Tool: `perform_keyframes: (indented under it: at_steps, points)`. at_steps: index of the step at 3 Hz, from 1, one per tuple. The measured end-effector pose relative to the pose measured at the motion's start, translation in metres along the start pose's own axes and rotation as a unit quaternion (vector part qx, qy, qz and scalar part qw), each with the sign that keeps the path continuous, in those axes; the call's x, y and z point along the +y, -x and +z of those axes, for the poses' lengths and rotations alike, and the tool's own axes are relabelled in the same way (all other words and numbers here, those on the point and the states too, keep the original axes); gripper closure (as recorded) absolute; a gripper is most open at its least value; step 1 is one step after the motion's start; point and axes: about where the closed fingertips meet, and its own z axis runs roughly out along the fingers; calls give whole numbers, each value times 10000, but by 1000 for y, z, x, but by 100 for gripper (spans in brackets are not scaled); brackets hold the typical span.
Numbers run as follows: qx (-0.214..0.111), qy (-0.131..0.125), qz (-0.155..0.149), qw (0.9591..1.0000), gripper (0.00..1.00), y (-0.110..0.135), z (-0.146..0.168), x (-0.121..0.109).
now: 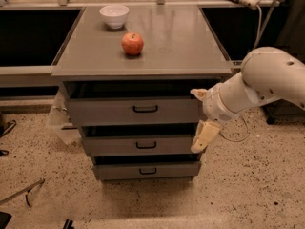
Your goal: Open top drawer
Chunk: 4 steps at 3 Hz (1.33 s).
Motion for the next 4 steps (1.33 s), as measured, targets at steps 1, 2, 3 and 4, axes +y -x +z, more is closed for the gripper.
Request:
perform_keyframes:
  at_steps: [1, 2, 3, 4]
  points:
    - [-151, -1, -169, 9997, 0, 7, 25, -8]
    - [-151, -1, -169, 9997, 0, 7, 25, -8]
    - [-165, -15, -296, 9994, 0, 8, 36, -12]
    - [-298, -96, -451, 9985, 0, 15, 58, -27]
